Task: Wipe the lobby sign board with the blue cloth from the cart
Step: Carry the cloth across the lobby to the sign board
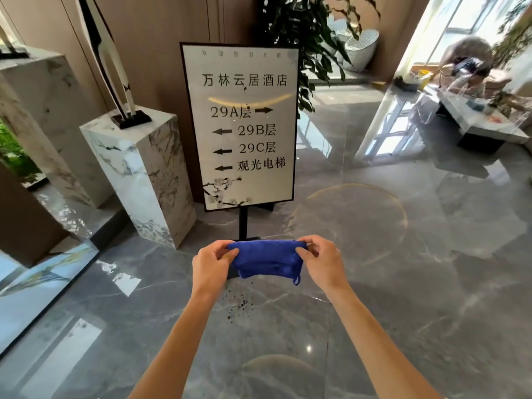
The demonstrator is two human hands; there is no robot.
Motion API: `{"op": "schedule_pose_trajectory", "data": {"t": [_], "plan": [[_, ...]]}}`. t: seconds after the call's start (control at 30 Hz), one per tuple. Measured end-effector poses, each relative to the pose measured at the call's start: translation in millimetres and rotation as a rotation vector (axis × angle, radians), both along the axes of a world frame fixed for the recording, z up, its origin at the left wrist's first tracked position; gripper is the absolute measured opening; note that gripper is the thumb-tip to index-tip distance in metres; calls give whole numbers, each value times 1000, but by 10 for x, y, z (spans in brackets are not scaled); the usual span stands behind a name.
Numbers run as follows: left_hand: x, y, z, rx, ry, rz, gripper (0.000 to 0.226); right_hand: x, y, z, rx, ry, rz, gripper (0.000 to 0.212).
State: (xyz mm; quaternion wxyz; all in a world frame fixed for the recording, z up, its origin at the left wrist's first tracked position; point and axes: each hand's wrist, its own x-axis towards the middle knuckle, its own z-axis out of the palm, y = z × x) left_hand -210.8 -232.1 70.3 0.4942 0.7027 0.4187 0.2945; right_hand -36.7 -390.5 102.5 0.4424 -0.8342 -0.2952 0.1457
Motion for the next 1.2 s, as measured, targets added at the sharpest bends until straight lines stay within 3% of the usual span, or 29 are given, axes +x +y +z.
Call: {"op": "schedule_pose_trajectory", "data": {"t": [0.67,0.8,1.0,1.2], "plan": [[1587,1430,-117,-104,-25,122,16,1792,1643,-113,5,56,161,12],[1935,1653,-91,-140,-14,122,12,2178,1943,-78,33,82,190,20],[2371,1879,-12,-212,-53,98,22,2612,2280,-91,69,181,193,16],[2630,2003,20,-354,-156,99,15,2828,2478,-47,133,359,241,29]]}}
